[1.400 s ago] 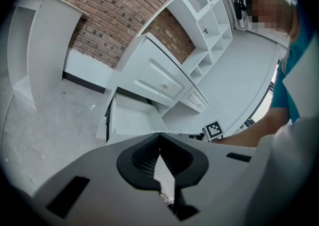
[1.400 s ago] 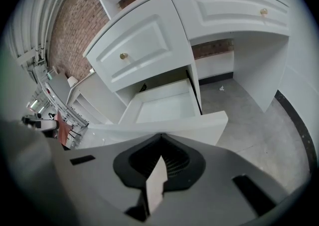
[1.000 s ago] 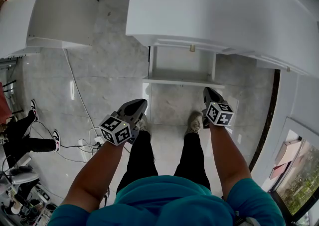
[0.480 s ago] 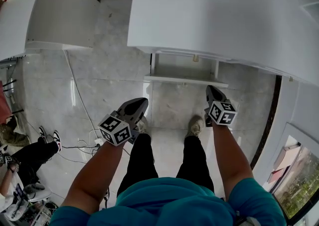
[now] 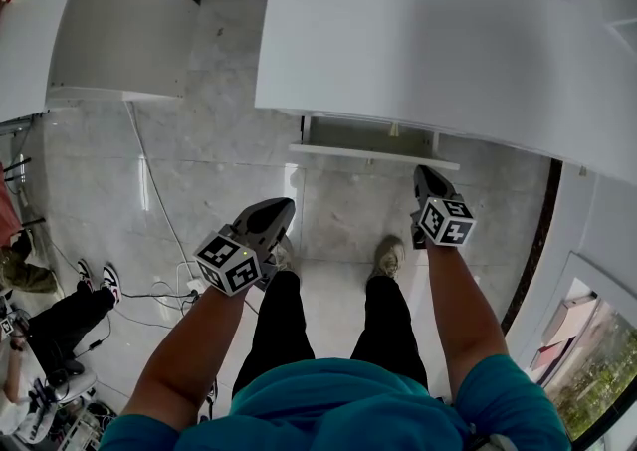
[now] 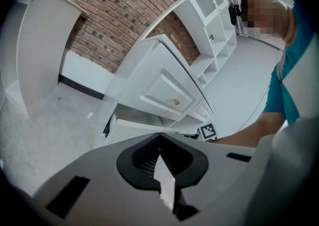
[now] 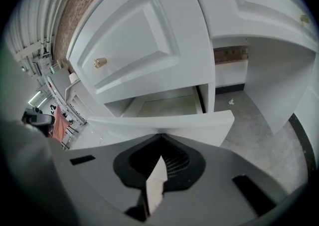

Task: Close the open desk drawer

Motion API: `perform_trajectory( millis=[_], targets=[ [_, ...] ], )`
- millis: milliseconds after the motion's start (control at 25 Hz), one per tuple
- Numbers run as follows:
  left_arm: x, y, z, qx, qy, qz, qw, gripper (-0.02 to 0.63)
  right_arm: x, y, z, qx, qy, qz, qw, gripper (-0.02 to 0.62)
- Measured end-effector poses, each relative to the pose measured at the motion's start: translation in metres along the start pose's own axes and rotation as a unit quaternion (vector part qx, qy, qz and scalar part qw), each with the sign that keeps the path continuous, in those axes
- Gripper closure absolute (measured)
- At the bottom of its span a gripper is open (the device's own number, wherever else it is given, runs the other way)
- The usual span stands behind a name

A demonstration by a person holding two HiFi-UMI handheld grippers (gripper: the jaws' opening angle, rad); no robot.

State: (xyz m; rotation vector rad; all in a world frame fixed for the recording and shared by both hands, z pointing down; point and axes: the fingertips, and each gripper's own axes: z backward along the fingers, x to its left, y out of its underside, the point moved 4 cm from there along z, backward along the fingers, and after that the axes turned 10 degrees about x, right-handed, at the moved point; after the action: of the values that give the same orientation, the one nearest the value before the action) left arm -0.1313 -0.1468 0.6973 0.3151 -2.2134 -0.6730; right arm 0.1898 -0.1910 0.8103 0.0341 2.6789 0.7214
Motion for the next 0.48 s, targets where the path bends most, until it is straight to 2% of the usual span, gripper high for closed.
perform_trajectory(
  millis=[480],
  targets=[
    [0.010, -0.013, -0.003, -0.011, 0.002, 0.004, 0.9999, 0.591, -0.008, -0.028, -0.019, -0.002, 0.006, 0.006, 1.000, 0.574]
  ],
)
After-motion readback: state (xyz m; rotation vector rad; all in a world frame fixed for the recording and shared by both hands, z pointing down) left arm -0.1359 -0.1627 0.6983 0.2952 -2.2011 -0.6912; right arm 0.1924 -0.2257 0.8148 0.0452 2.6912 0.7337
